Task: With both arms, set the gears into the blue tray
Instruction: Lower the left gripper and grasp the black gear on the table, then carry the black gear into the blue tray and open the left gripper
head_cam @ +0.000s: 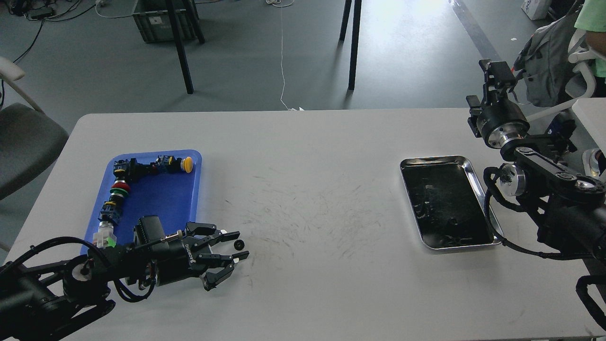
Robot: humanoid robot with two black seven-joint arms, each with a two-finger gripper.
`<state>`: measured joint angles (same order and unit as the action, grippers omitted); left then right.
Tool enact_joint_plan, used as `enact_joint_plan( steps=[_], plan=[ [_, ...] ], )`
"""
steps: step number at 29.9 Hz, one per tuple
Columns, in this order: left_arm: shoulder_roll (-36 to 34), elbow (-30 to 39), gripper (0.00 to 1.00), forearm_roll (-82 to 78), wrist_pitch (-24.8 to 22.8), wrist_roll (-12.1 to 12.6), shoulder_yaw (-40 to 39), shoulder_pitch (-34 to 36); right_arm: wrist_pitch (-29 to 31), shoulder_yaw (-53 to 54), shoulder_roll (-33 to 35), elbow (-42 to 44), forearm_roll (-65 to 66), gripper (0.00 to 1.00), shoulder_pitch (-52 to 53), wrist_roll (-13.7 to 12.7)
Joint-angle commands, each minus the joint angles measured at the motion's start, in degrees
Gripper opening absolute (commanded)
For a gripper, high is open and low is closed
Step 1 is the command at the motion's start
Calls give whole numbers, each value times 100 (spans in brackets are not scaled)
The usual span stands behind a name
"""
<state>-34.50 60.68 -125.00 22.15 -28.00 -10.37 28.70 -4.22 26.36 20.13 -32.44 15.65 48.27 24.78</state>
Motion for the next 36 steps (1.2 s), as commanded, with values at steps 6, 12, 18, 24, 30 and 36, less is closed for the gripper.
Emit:
enact_joint_plan(
  steps=[6,12,18,24,30,36],
  plan=[
    [22,-74,37,0,0,0,-9,12,0,-8,0,0,9,94,-11,0],
    [13,-74,25,0,0,0,-27,12,0,-8,0,9,9,94,-11,9],
    [-4,-74,19,0,0,0,-27,4,0,-8,0,9,17,94,-11,9],
    [-74,-56,15,0,0,0,-79,21,0,-17,0,9,17,94,-20,9],
    [-320,-3,14,0,-9,0,-150,135,0,-17,0,0,9,94,-20,9],
    [-575,23,14,89,-44,0,-378,364,0,-26,0,0,9,94,-29,9]
  ],
)
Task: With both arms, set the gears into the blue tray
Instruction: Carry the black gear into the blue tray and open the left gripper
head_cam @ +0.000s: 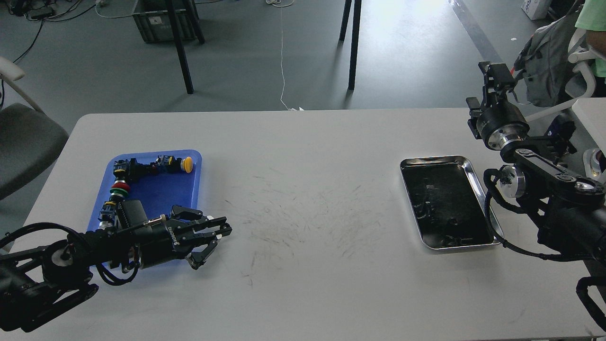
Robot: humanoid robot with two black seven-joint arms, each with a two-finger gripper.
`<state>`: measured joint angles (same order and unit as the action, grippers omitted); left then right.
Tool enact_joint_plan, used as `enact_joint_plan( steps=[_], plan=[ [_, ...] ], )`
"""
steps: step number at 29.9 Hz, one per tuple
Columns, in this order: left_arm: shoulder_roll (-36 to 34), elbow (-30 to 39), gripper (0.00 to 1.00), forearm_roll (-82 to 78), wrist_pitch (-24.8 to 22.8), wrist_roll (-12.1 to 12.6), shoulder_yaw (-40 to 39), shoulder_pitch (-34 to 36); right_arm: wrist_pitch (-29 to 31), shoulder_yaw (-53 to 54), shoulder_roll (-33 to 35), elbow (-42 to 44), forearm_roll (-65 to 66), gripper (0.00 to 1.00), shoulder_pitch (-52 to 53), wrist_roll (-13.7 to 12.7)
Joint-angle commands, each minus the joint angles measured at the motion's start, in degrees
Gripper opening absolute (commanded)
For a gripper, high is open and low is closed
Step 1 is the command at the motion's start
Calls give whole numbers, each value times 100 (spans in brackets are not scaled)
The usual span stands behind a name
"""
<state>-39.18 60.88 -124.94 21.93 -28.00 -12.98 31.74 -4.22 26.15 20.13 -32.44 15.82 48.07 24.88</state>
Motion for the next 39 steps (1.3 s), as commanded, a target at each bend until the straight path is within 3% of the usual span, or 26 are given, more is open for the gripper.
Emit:
enact_joint_plan(
  steps=[1,6,22,39],
  plan=[
    [-177,3,14,171,-31,0,-152,86,0,-4,-1,1,0,94,-8,0],
    [-389,-234,14,269,-66,0,-143,491,0,-13,-1,1,0,94,-8,0],
    [-82,-1622,14,954,-40,0,-161,500,0,-31,-1,-149,18,94,10,0],
    [-64,-1913,15,1086,-22,0,-117,385,0,-31,-1,-158,35,94,-16,8]
  ],
)
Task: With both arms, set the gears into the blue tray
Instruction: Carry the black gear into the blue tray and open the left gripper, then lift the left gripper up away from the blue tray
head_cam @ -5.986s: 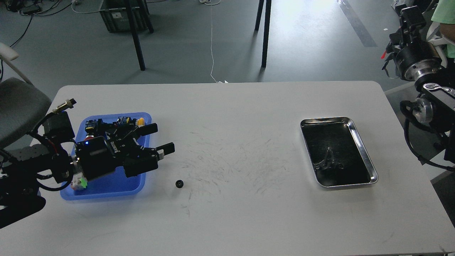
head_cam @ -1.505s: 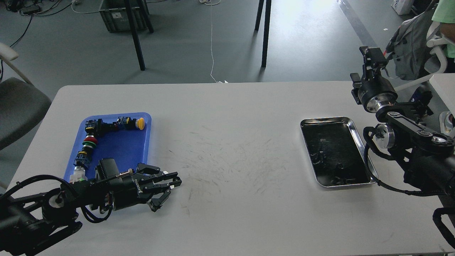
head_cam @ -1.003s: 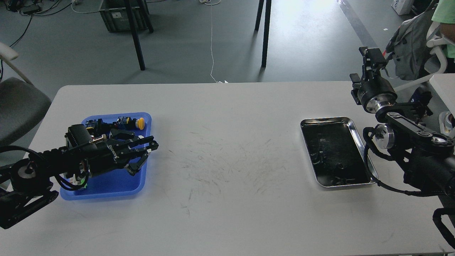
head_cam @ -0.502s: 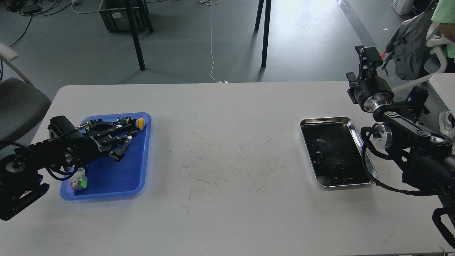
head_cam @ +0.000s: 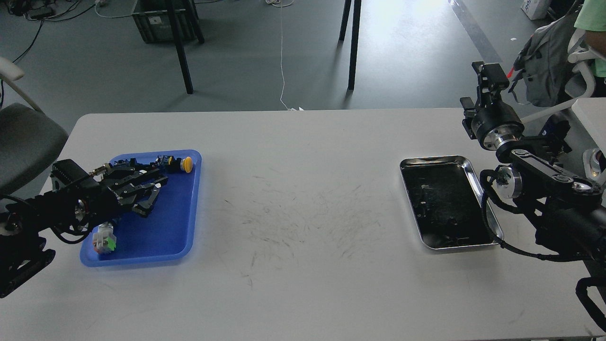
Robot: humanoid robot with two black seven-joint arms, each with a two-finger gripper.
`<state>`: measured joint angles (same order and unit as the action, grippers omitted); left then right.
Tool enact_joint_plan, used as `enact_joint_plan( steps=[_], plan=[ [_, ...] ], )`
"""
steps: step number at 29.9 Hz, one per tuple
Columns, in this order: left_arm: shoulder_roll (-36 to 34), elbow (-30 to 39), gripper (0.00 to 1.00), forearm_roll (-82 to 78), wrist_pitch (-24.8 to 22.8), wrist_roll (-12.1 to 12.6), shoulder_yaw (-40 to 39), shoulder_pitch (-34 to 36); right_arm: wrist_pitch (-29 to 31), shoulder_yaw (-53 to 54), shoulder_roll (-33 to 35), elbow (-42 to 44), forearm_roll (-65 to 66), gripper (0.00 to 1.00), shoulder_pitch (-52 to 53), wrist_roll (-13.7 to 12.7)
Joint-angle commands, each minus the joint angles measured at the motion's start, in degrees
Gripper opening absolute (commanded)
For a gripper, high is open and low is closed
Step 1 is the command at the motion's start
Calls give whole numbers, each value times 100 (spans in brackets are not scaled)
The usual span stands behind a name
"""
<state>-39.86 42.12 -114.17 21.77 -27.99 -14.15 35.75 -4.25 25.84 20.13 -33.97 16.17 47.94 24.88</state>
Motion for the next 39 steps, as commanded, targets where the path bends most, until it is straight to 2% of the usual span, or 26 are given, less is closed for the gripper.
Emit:
enact_joint_plan(
  steps=[1,9,21,29,34,39],
  plan=[
    [4,-45,16,9,-6,-1,0,-15,3,0,0,-4,0,94,-4,8],
    [75,-124,18,79,3,-1,0,-24,3,0,0,-4,0,94,-4,8],
    [48,-151,30,97,3,-1,79,-24,3,0,9,5,0,94,-4,34],
    [57,-169,33,176,3,-1,79,-33,3,-8,0,-4,9,94,-4,43],
    [57,-169,47,307,3,-1,62,-24,3,-8,0,-13,9,94,-4,43],
    [-22,-116,51,1386,-24,-1,70,20,20,-8,79,-66,9,95,4,34]
  ],
)
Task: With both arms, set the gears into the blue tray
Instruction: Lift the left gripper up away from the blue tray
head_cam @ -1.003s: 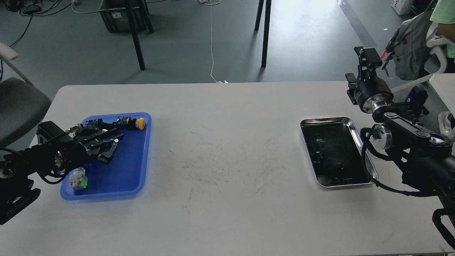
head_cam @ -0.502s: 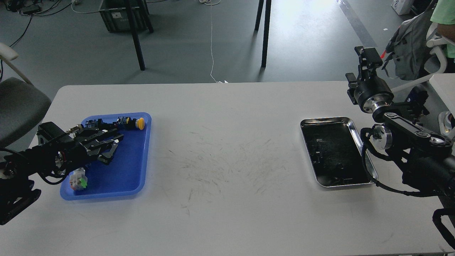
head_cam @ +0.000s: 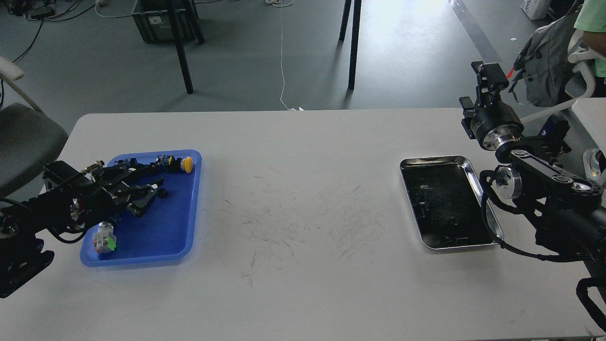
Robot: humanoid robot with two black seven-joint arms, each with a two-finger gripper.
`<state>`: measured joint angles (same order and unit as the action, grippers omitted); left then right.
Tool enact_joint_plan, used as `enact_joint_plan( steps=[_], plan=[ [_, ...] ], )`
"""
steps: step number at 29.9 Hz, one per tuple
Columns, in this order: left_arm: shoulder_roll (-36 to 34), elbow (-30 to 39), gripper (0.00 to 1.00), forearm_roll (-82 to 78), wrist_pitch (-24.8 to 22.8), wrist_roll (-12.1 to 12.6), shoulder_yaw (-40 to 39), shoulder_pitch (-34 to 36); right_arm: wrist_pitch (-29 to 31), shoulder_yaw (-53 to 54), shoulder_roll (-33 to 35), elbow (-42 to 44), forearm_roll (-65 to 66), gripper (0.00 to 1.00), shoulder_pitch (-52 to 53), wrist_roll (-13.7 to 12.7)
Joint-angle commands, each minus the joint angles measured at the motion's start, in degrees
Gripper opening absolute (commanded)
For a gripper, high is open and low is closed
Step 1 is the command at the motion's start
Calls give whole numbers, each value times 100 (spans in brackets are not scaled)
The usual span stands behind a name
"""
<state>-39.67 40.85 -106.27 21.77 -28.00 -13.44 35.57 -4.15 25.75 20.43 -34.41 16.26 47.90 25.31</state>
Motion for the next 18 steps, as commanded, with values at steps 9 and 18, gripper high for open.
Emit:
enact_joint_plan(
  steps=[9,18],
  plan=[
    [-14,28,95,3021,-23,0,-107,196,19,1,426,-548,0,95,8,-26],
    [-14,-7,98,5220,-242,0,-106,785,19,-297,970,-1111,35,96,87,-88]
  ],
)
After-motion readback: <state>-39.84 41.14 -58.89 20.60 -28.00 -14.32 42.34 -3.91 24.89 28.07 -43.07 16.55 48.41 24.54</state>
